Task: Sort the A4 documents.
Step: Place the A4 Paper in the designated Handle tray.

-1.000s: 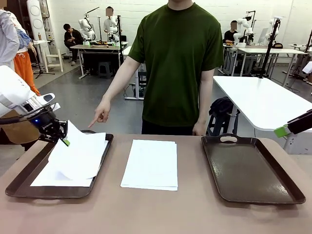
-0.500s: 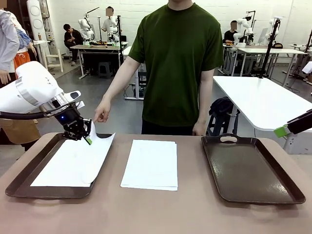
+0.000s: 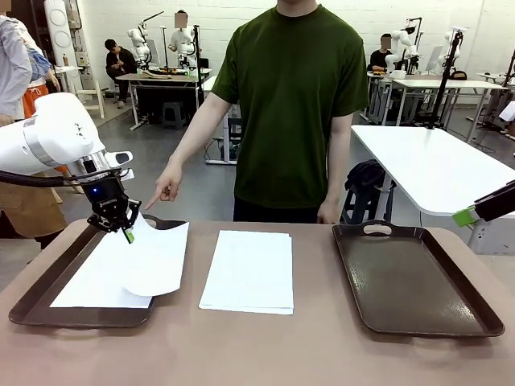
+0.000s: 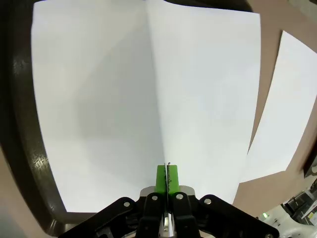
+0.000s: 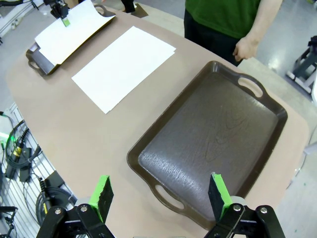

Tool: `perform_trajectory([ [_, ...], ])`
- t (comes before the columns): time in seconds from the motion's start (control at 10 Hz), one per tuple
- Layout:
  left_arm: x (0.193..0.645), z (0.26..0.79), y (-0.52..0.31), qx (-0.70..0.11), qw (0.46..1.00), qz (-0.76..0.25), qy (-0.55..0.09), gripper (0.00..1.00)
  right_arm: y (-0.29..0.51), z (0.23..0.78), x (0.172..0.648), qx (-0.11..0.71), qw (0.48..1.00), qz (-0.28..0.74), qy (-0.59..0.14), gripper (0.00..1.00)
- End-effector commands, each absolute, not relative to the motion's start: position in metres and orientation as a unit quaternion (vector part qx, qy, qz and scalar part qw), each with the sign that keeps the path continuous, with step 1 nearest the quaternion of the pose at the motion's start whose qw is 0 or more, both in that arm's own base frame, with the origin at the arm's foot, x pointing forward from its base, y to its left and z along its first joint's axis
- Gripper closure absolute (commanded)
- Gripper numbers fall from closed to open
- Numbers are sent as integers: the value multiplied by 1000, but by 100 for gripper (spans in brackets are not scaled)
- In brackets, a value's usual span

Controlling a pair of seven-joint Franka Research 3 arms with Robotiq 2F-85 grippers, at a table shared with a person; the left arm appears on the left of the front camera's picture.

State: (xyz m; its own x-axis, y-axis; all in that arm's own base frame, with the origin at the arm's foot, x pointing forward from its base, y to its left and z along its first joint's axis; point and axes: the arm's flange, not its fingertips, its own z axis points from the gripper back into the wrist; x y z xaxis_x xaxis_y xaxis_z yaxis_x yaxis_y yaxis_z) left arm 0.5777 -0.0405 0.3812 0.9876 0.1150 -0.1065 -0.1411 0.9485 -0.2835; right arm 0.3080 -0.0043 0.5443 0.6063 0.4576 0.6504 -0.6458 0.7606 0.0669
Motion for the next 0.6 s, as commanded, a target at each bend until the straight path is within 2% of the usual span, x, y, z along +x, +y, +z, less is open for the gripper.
perform_trajectory([
  [0.0, 587, 384, -37, -123, 989, 67, 57, 99, -4, 543, 309, 158, 881, 314, -315, 0],
  [0.5, 596, 378, -4, -86, 992, 71, 50, 99, -4, 543, 309, 158, 881, 314, -315, 0],
])
